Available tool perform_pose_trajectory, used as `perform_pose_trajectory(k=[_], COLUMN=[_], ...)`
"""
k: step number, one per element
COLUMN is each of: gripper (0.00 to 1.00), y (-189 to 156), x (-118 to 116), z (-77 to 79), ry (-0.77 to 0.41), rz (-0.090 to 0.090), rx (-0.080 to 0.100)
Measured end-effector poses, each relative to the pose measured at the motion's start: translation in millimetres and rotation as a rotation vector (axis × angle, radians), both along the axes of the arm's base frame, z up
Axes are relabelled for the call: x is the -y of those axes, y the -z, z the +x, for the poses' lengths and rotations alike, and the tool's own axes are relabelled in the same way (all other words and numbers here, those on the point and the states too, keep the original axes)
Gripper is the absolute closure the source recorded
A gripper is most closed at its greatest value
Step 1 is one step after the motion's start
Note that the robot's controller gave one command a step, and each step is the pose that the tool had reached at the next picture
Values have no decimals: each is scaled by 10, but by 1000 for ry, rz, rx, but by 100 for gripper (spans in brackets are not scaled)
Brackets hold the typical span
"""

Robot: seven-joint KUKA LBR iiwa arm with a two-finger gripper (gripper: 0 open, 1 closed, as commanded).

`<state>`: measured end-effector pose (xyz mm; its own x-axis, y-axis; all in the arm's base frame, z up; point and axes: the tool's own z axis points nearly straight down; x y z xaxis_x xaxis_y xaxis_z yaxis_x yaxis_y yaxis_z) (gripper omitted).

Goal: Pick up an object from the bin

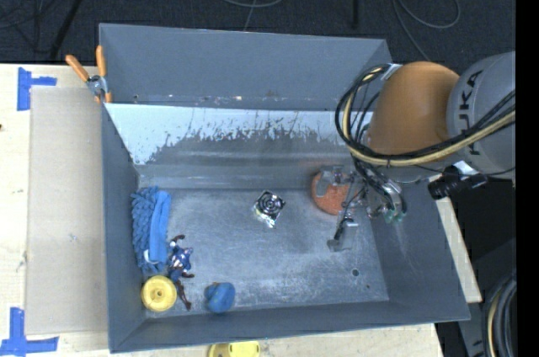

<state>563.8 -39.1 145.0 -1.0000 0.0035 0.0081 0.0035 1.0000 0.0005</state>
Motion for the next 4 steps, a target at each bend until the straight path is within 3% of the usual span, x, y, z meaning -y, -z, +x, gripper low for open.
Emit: perform_pose_trajectory(k=[1,2,3,4], gripper=[0,0,0,0], y=[-45,507,479,461], x=[-1,709,208,223], z=[18,383,421,353], ry=[-1,-12,-32,63], rz=[0,-1,-1,3], rx=[7,16,9,8])
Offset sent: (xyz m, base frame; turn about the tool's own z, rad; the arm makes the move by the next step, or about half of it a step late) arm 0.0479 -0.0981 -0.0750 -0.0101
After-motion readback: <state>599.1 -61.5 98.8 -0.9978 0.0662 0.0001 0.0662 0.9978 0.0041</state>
